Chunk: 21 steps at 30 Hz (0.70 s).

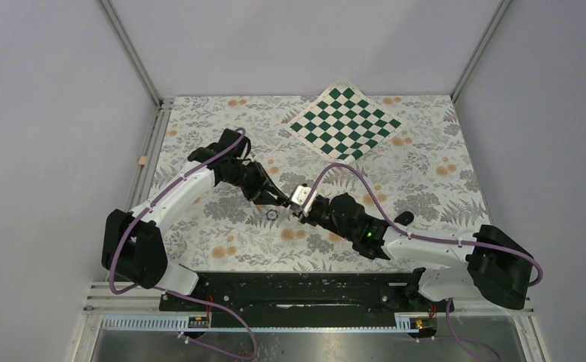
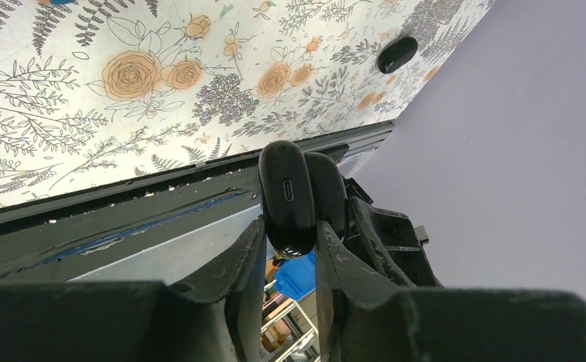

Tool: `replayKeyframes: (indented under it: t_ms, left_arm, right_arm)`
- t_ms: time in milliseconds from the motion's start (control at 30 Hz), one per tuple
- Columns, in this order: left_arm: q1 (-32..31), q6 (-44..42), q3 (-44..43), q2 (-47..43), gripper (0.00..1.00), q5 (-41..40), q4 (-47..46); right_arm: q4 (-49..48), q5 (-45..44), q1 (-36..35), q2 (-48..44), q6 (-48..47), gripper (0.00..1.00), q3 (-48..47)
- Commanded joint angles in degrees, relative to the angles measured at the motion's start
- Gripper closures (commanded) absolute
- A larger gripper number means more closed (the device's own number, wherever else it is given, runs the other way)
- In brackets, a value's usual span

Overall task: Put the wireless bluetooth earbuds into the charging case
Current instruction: Pass from the left arm to the right

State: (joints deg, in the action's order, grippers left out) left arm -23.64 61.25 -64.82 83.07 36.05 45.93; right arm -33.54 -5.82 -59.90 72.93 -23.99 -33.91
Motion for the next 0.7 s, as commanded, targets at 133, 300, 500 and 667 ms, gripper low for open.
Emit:
replayKeyframes:
  t_ms: [133,300,500,667]
  left_arm:
    - [0.0,-1.5,-2.8,0.7,1.00,1.9,0.4]
    - [0.0,-3.3,-3.9,2.1,1.00,3.5,0.5]
    - [0.0,-4.2,-4.9,1.5,0.79,2.9,0.5]
    - [0.0,-4.9,-5.8,0.8,0.27,2.4,-0.2]
  right_arm:
    - [-1.0,1.3,0.6,-0.4,1.0,0.77,-3.2]
    - [0.2,1.8,0.6,-0.9,1.6,0.90,-3.8]
    - [1.9,2.5,0.6,-1.5,2.7,1.00,-4.0]
    - [3.6,2.5,0.6,-2.1,3.5,1.00,-4.2]
